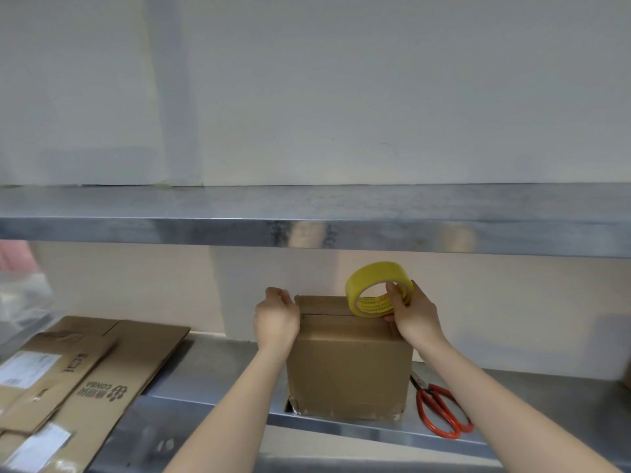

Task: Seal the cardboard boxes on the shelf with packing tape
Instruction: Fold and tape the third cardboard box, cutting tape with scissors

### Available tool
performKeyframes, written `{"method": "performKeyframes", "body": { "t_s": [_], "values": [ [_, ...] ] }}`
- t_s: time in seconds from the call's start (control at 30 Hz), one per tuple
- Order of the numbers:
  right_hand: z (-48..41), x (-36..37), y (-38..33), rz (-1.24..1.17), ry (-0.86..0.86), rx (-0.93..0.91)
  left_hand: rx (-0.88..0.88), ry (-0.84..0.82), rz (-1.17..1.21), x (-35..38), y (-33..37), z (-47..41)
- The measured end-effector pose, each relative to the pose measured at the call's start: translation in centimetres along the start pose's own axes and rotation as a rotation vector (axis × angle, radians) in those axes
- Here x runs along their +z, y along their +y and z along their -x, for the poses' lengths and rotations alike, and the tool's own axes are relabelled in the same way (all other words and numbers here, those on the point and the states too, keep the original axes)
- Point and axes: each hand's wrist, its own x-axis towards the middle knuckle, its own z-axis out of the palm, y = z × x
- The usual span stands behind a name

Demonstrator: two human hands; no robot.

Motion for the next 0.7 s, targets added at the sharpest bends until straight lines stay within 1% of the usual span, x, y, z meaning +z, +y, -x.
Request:
{"method": "performKeyframes", "body": {
  "t_s": [0.13,0.2,0.27,0.37,0.47,0.57,0.7],
  "values": [
    [-0.1,0.2,0.1,0.070,-0.024,-0.019,0.140,-0.053,-0.312,0.2,0.6,1.2],
    [-0.1,-0.1,-0.1,0.001,-0.043,-0.014,0.169,-0.070,-0.386,0.5,0.5,1.4],
    [-0.2,-0.8,-0.2,-0.129,-0.036,0.017,0.176,-0.083,-0.387,0.5,0.4,1.2],
    [-1.0,-3.4,0.7,-0.186,0.090,0.061,0.175,-0.099,-0.371,0.4,0.3,0.9],
    [-1.2,-7.3,3.3,-0.084,0.163,0.127,0.168,-0.108,-0.375,0.8,0.1,0.4],
    [-0.9,-8.8,5.3,-0.003,0.139,0.148,0.162,-0.104,-0.367,1.1,0.1,0.3],
    [-1.3,-8.3,6.2,-0.004,0.113,0.165,0.151,-0.089,-0.367,1.0,0.1,0.5]
  ]
}}
